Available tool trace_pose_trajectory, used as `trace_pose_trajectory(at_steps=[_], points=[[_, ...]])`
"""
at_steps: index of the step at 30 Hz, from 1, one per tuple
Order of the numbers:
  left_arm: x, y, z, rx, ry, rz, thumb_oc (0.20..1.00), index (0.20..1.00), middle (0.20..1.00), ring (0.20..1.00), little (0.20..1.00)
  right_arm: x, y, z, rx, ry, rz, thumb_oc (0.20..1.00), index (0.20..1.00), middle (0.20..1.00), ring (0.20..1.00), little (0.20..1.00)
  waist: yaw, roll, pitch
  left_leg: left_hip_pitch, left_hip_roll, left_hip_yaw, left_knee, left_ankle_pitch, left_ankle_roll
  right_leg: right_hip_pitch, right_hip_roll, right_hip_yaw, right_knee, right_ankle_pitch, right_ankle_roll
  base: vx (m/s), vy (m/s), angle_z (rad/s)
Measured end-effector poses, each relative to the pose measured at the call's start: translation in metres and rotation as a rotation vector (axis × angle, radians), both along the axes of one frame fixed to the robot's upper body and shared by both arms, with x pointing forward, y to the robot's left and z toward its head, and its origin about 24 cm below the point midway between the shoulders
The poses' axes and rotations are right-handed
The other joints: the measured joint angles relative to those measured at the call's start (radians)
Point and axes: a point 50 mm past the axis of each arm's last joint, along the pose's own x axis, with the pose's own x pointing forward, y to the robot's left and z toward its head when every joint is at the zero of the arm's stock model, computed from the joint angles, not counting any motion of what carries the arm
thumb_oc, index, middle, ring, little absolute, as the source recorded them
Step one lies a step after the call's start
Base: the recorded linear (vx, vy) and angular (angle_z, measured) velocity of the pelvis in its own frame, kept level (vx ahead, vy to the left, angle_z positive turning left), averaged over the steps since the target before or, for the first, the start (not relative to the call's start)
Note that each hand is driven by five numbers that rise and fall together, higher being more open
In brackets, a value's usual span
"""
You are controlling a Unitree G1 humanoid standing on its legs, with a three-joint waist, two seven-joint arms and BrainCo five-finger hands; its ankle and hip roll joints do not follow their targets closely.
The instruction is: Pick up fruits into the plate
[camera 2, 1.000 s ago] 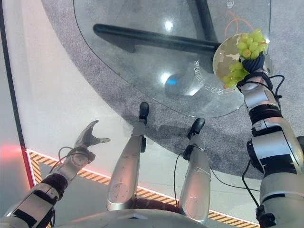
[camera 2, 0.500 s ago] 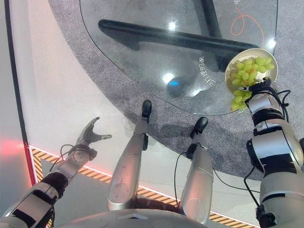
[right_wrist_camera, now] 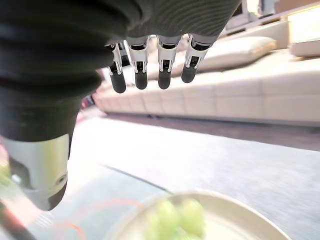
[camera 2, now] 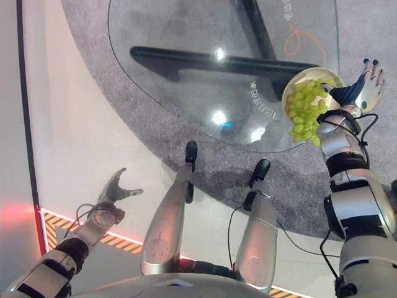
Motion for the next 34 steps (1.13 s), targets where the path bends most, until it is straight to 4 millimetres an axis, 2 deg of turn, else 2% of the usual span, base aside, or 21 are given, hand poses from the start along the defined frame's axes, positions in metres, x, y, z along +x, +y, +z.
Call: trace_pose_trajectory(at_steps=[2, 3, 5, 6, 8, 9, 11, 12, 14, 17, 19, 21, 23, 28, 32, 34], points=[[-0.006, 0.0, -0.008, -0.021, 0.028, 0.038, 1.0, 1.0, 1.0, 1.0, 1.0, -0.012, 0.009, -0.033, 0.029, 0.012, 0.081, 1.0, 1.0, 1.0, 1.0, 1.0, -0.02, -0.002, -0.001, 0.107, 0.001, 0.009, -0.034, -0.003, 0.003, 0.113, 0.004, -0.004, -0.051, 0.01, 0.006, 0.09, 0.02, -0.03], [-0.008, 0.0, -0.009, -0.026, 0.031, 0.047, 1.0, 1.0, 1.0, 1.0, 1.0, -0.015, 0.013, -0.041, 0.037, 0.019, 0.101, 1.0, 1.0, 1.0, 1.0, 1.0, -0.028, -0.003, -0.002, 0.129, 0.001, 0.011, -0.043, -0.004, 0.004, 0.137, 0.005, -0.006, -0.062, 0.01, 0.007, 0.14, 0.004, -0.02], [-0.014, 0.0, -0.015, -0.04, 0.053, 0.075, 1.0, 1.0, 1.0, 1.0, 1.0, -0.032, 0.028, -0.079, 0.11, 0.051, 0.16, 1.0, 1.0, 1.0, 1.0, 1.0, -0.059, -0.009, -0.009, 0.224, 0.004, 0.018, -0.086, -0.012, 0.006, 0.237, 0.013, -0.012, -0.124, 0.018, 0.021, 0.11, 0.015, -0.03], [-0.015, 0.0, -0.016, -0.039, 0.058, 0.074, 1.0, 1.0, 1.0, 1.0, 1.0, -0.038, 0.03, -0.089, 0.121, 0.069, 0.169, 1.0, 1.0, 1.0, 1.0, 1.0, -0.067, -0.01, -0.016, 0.239, 0.004, 0.021, -0.096, -0.014, 0.003, 0.255, 0.015, -0.012, -0.139, 0.02, 0.02, 0.13, 0.025, -0.07], [-0.025, -0.002, -0.025, -0.058, 0.097, 0.09, 1.0, 1.0, 1.0, 1.0, 1.0, -0.068, 0.034, -0.132, 0.196, 0.162, 0.178, 1.0, 1.0, 1.0, 1.0, 1.0, -0.08, -0.014, -0.073, 0.286, 0.008, 0.043, -0.143, -0.011, 0.003, 0.303, 0.025, -0.011, -0.202, 0.042, 0.026, 0.1, 0.016, -0.13], [-0.03, -0.002, -0.028, -0.064, 0.112, 0.097, 1.0, 1.0, 1.0, 1.0, 1.0, -0.076, 0.036, -0.144, 0.216, 0.194, 0.176, 1.0, 1.0, 1.0, 1.0, 1.0, -0.085, -0.017, -0.09, 0.299, 0.009, 0.045, -0.152, -0.006, 0.005, 0.314, 0.026, -0.011, -0.214, 0.047, 0.022, 0.07, 0.008, -0.16], [-0.056, -0.001, -0.044, -0.056, 0.201, 0.113, 1.0, 1.0, 1.0, 1.0, 1.0, -0.105, 0.044, -0.179, 0.298, 0.296, 0.172, 1.0, 1.0, 1.0, 1.0, 1.0, -0.114, -0.035, -0.168, 0.352, 0.017, 0.062, -0.185, -0.006, 0.0, 0.366, 0.04, -0.009, -0.266, 0.061, 0.026, 0.11, 0.028, -0.19], [-0.062, -0.001, -0.048, -0.06, 0.221, 0.12, 1.0, 1.0, 1.0, 1.0, 1.0, -0.111, 0.047, -0.186, 0.322, 0.319, 0.174, 1.0, 1.0, 1.0, 1.0, 1.0, -0.123, -0.042, -0.184, 0.366, 0.02, 0.067, -0.186, -0.012, -0.002, 0.381, 0.043, -0.008, -0.276, 0.061, 0.026, 0.1, 0.035, -0.2], [-0.084, -0.002, -0.06, -0.066, 0.308, 0.129, 1.0, 1.0, 1.0, 1.0, 1.0, -0.134, 0.057, -0.211, 0.378, 0.425, 0.188, 1.0, 1.0, 1.0, 1.0, 1.0, -0.144, -0.067, -0.257, 0.412, 0.029, 0.095, -0.187, -0.038, -0.011, 0.426, 0.055, 0.007, -0.307, 0.061, 0.026, 0.05, 0.018, -0.29], [-0.092, -0.001, -0.065, -0.058, 0.369, 0.106, 1.0, 1.0, 1.0, 1.0, 1.0, -0.15, 0.058, -0.228, 0.401, 0.542, 0.202, 1.0, 1.0, 1.0, 1.0, 1.0, -0.166, -0.091, -0.312, 0.447, 0.04, 0.115, -0.187, -0.05, -0.016, 0.447, 0.064, 0.019, -0.307, 0.059, 0.027, 0.06, 0.008, -0.24], [-0.092, -0.001, -0.066, -0.06, 0.379, 0.103, 1.0, 1.0, 1.0, 1.0, 1.0, -0.156, 0.058, -0.234, 0.415, 0.578, 0.204, 1.0, 1.0, 1.0, 1.0, 1.0, -0.174, -0.098, -0.341, 0.452, 0.042, 0.122, -0.187, -0.055, -0.016, 0.447, 0.066, 0.026, -0.307, 0.057, 0.029, 0.05, 0.007, -0.13], [-0.093, -0.001, -0.067, -0.061, 0.399, 0.105, 1.0, 1.0, 1.0, 1.0, 1.0, -0.171, 0.061, -0.247, 0.451, 0.644, 0.193, 1.0, 1.0, 1.0, 1.0, 1.0, -0.182, -0.104, -0.373, 0.471, 0.043, 0.144, -0.187, -0.059, -0.015, 0.451, 0.066, 0.047, -0.307, 0.057, 0.029, 0.05, 0.024, -0.23], [-0.098, 0.0, -0.069, -0.063, 0.432, 0.117, 1.0, 1.0, 1.0, 1.0, 1.0, -0.179, 0.064, -0.254, 0.481, 0.683, 0.191, 1.0, 1.0, 1.0, 1.0, 1.0, -0.189, -0.101, -0.391, 0.484, 0.044, 0.154, -0.187, -0.068, -0.01, 0.461, 0.066, 0.051, -0.307, 0.057, 0.03, 0.04, 0.025, -0.13], [-0.116, -0.003, -0.079, -0.079, 0.527, 0.149, 1.0, 1.0, 1.0, 1.0, 1.0, -0.22, 0.061, -0.283, 0.641, 0.866, 0.108, 1.0, 1.0, 1.0, 1.0, 1.0, -0.199, -0.077, -0.439, 0.503, 0.05, 0.169, -0.191, -0.071, -0.01, 0.467, 0.071, 0.07, -0.308, 0.051, 0.031, 0.03, 0.009, -0.1], [-0.133, -0.013, -0.089, -0.102, 0.621, 0.165, 1.0, 1.0, 1.0, 1.0, 1.0, -0.258, 0.052, -0.305, 0.9, 1.045, -0.025, 1.0, 1.0, 1.0, 1.0, 1.0, -0.195, -0.061, -0.459, 0.518, 0.054, 0.169, -0.192, -0.076, -0.017, 0.479, 0.074, 0.071, -0.312, 0.051, 0.03, 0.06, -0.013, 0.0], [-0.138, -0.014, -0.091, -0.1, 0.647, 0.168, 1.0, 1.0, 1.0, 1.0, 1.0, -0.269, 0.052, -0.311, 0.985, 1.097, -0.058, 1.0, 1.0, 1.0, 1.0, 1.0, -0.194, -0.058, -0.463, 0.519, 0.054, 0.168, -0.192, -0.076, -0.017, 0.48, 0.073, 0.071, -0.312, 0.051, 0.03, 0.07, -0.022, -0.01]])
